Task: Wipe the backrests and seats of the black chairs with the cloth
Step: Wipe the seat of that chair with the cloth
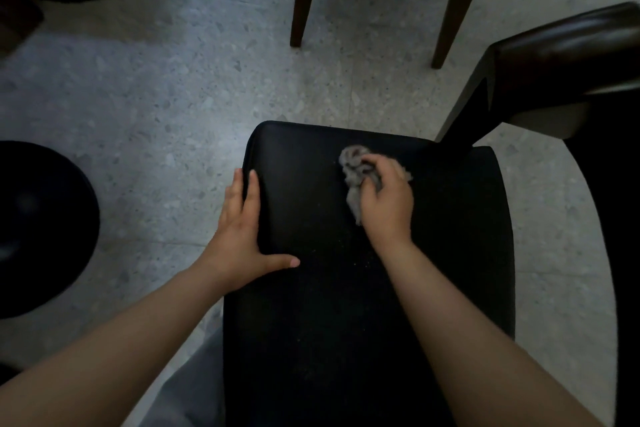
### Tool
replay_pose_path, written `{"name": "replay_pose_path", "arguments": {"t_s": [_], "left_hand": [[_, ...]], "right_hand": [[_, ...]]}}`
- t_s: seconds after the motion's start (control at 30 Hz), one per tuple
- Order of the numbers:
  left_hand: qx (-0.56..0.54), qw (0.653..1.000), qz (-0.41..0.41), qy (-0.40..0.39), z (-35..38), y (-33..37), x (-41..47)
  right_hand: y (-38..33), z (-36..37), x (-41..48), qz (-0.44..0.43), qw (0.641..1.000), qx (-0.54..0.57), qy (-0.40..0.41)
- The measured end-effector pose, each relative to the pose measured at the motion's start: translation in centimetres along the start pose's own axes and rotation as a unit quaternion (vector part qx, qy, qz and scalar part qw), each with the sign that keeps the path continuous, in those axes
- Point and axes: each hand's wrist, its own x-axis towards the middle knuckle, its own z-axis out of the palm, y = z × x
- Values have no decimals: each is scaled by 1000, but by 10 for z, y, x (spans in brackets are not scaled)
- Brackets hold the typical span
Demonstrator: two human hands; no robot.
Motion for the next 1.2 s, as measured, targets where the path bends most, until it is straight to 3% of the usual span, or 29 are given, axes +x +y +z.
{"name": "replay_pose_path", "arguments": {"t_s": [0.1, 0.27, 0.4, 0.5, 0.53, 0.67, 0.7, 0.83, 0.93, 1.03, 1.2], "left_hand": [[-47, 997, -58, -2, 6, -10, -4], [-133, 987, -89, 7, 21, -17, -5], [-131, 988, -87, 7, 21, -17, -3], [-126, 988, -91, -2, 22, -17, -2], [-124, 988, -95, -5, 22, -18, -2], [-123, 988, -97, -6, 22, -18, -1], [-125, 987, -99, -7, 22, -18, -1], [-130, 986, -100, -9, 21, -18, 0], [-127, 987, -101, -10, 21, -17, 1], [-125, 986, -105, -12, 21, -18, 1], [-123, 986, -109, -11, 22, -18, 1]], "right_hand": [[-6, -4, -27, -31, 994, 38, -102], [-14, -24, 32, -27, 999, 0, 22], [-17, 1, 67, 10, 1000, -18, -21], [-20, 18, 42, -9, 1000, -18, 3], [-21, 18, 30, -27, 1000, -1, -7], [-23, 8, -9, -98, 975, 37, -195], [-22, 3, -8, -103, 972, 41, -206], [-12, -14, 44, -53, 998, 31, -17], [-15, 0, 63, 24, 1000, 7, 10], [-24, 21, 35, -9, 1000, 5, 17], [-28, 13, -13, -93, 980, 50, -167]]}}
